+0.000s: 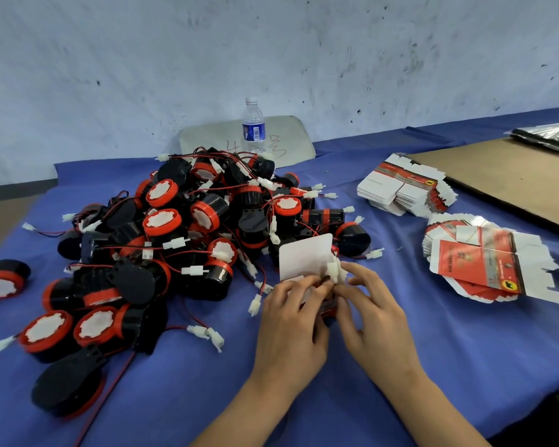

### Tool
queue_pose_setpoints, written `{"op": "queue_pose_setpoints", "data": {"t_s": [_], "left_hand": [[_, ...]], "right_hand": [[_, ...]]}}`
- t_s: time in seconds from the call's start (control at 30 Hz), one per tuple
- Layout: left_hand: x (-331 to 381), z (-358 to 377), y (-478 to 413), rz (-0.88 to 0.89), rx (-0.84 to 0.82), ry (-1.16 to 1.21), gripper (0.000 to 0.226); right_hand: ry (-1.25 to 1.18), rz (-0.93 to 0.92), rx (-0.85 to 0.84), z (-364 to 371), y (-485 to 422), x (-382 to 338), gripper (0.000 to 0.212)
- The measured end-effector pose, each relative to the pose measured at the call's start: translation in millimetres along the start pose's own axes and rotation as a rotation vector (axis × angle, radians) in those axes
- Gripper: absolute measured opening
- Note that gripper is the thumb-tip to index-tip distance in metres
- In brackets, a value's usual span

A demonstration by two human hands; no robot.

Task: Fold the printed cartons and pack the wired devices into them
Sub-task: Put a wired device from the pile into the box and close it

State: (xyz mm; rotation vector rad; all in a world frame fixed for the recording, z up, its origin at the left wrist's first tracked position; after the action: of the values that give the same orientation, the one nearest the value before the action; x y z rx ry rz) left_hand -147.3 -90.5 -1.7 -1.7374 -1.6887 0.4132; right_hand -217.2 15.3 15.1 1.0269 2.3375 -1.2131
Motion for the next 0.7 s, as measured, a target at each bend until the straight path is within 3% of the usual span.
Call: {"op": "queue_pose_setpoints", "data": {"t_s": [0.2, 0.4, 0.6, 0.7], "left_hand": [[1, 1, 1, -0.002, -0.038, -0.015, 0.044], [3, 2, -2, 0.029, -0.160, -0.080, 0.087], [3, 2, -5, 0.024, -0.172, -0.080, 0.089], [4, 4, -5, 0.040, -0.177, -0.076, 0.079]], "right_hand": [[0.106, 0.011, 0.016, 1, -1, -1, 0.013], [0.074, -0.005, -0.020, 3, -1, 0, 0.019], [-0.198, 0.048, -0.093, 6, -4, 10, 0.021], [-0.317, 0.060, -0.092, 2, -7, 11, 0.020]]}}
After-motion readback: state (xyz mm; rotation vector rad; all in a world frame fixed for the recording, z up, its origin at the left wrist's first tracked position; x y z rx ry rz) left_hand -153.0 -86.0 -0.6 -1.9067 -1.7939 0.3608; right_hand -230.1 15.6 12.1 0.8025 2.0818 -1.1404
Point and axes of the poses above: each hand's wrist, its own y-axis away from the middle knuckle, its own z-axis out of the palm, x = y × z, the point moved 4 cm from there along -y, towards the middle knuckle, and after that the axes turned 13 degrees about z, right-handed, at the moved point
